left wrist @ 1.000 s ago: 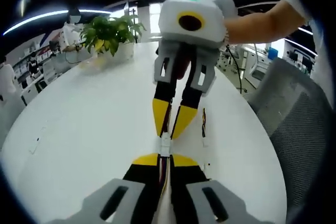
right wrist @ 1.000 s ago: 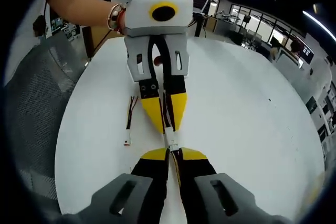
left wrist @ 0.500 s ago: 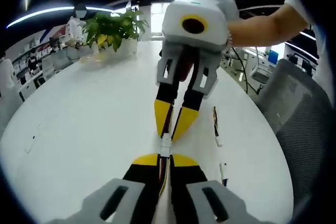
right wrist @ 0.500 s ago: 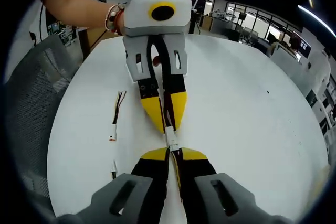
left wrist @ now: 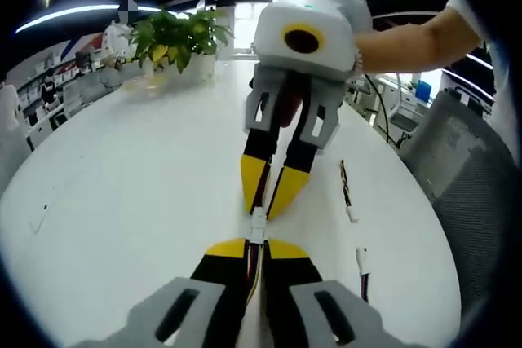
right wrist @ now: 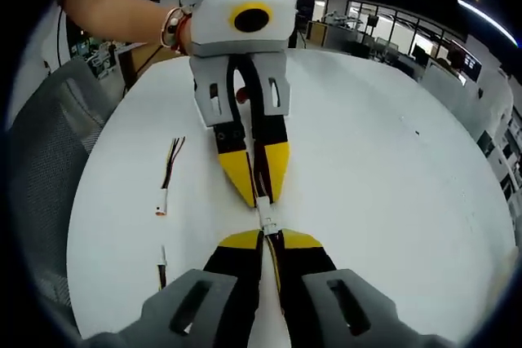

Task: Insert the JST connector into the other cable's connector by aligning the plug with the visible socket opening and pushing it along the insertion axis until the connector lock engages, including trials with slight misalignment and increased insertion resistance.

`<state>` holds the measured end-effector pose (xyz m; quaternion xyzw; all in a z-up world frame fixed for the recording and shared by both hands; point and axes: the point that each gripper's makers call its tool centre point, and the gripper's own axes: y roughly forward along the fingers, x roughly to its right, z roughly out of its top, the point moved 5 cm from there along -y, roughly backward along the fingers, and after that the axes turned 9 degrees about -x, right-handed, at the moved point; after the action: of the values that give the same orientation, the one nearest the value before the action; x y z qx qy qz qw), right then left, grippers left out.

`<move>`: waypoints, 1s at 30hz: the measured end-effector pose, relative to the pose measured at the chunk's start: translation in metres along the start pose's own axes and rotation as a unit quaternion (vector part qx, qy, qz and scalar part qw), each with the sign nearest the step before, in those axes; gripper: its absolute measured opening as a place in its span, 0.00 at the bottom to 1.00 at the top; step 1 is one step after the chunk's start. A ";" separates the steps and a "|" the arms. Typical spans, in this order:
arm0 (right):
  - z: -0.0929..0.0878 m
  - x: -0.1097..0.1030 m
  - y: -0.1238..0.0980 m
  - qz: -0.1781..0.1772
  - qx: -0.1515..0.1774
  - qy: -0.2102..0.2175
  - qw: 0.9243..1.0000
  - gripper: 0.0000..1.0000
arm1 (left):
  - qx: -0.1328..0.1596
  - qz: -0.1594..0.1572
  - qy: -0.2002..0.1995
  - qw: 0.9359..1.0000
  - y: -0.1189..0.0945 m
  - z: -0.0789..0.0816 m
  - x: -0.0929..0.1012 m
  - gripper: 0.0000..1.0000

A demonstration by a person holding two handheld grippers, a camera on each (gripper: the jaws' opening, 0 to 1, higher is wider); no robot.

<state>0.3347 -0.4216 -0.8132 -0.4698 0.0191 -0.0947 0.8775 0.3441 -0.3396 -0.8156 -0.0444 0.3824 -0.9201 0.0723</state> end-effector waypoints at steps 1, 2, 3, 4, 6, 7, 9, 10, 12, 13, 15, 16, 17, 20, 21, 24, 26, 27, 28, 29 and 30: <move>-0.001 0.000 0.001 0.001 -0.001 -0.001 1.000 0.04 | 0.000 -0.001 0.000 1.000 0.001 -0.001 0.000 0.01; -0.001 0.000 0.001 0.001 -0.001 0.000 1.000 0.04 | -0.001 -0.002 -0.001 1.000 0.001 -0.001 -0.001 0.01; -0.001 0.001 0.002 0.001 0.000 0.003 1.000 0.04 | 0.001 -0.003 -0.004 1.000 0.001 -0.001 -0.001 0.01; -0.002 0.001 0.002 0.000 0.002 0.008 1.000 0.04 | 0.001 -0.003 -0.009 1.000 0.001 -0.001 -0.002 0.01; -0.003 0.003 0.002 0.004 0.011 0.020 1.000 0.04 | 0.002 -0.003 -0.014 1.000 0.001 -0.001 -0.003 0.01; -0.003 0.003 0.002 0.005 0.013 0.024 1.000 0.04 | 0.002 -0.003 -0.015 1.000 0.001 -0.001 -0.003 0.01; -0.003 0.003 0.002 0.005 0.014 0.023 1.000 0.05 | 0.003 -0.004 -0.018 1.000 0.001 -0.001 -0.004 0.01; -0.002 0.002 0.002 0.005 0.013 0.021 1.000 0.05 | 0.003 -0.004 -0.018 1.000 0.001 -0.001 -0.004 0.01; -0.002 0.002 0.002 0.007 0.013 0.023 1.000 0.05 | 0.002 -0.005 -0.019 1.000 0.001 -0.001 -0.004 0.01; -0.002 0.002 0.002 0.007 0.013 0.023 1.000 0.05 | -0.004 -0.003 -0.010 1.000 0.001 -0.002 -0.003 0.01; -0.002 0.002 0.002 0.007 0.013 0.022 1.000 0.05 | -0.008 0.000 -0.002 1.000 0.001 0.000 -0.002 0.01; -0.002 0.002 0.002 0.008 0.012 0.023 1.000 0.05 | -0.010 -0.001 0.000 1.000 0.001 -0.001 -0.002 0.01; -0.002 0.002 0.002 0.008 0.012 0.023 1.000 0.05 | -0.010 -0.001 0.000 1.000 0.001 -0.001 -0.002 0.01; -0.002 0.002 0.002 0.008 0.012 0.023 1.000 0.05 | -0.009 -0.002 -0.003 1.000 0.001 0.000 -0.003 0.01; -0.002 0.002 0.002 0.008 0.012 0.023 1.000 0.05 | -0.010 -0.002 -0.003 1.000 0.001 0.000 -0.003 0.01; -0.003 0.002 0.002 0.008 0.014 0.025 1.000 0.05 | -0.012 -0.002 -0.002 1.000 0.002 0.000 -0.003 0.01; -0.003 0.002 0.002 0.007 0.014 0.030 0.999 0.05 | -0.013 -0.001 0.000 1.000 0.002 0.000 -0.003 0.01; -0.003 0.002 0.002 0.006 0.013 0.029 0.999 0.05 | -0.014 0.000 0.001 1.000 0.001 0.000 -0.003 0.01; -0.003 0.002 0.001 0.005 0.012 0.029 0.999 0.06 | -0.014 0.001 0.002 1.000 0.001 0.001 -0.004 0.01; -0.003 0.002 0.001 0.004 0.012 0.028 1.000 0.06 | -0.014 0.003 0.004 1.000 0.001 0.001 -0.003 0.01; -0.003 0.003 0.001 0.003 0.013 0.032 0.999 0.06 | -0.014 0.004 0.005 1.000 0.000 0.002 -0.003 0.01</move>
<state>0.3370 -0.4241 -0.8154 -0.4553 0.0472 -0.1068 0.8826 0.3475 -0.3405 -0.8144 -0.0393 0.3957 -0.9146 0.0733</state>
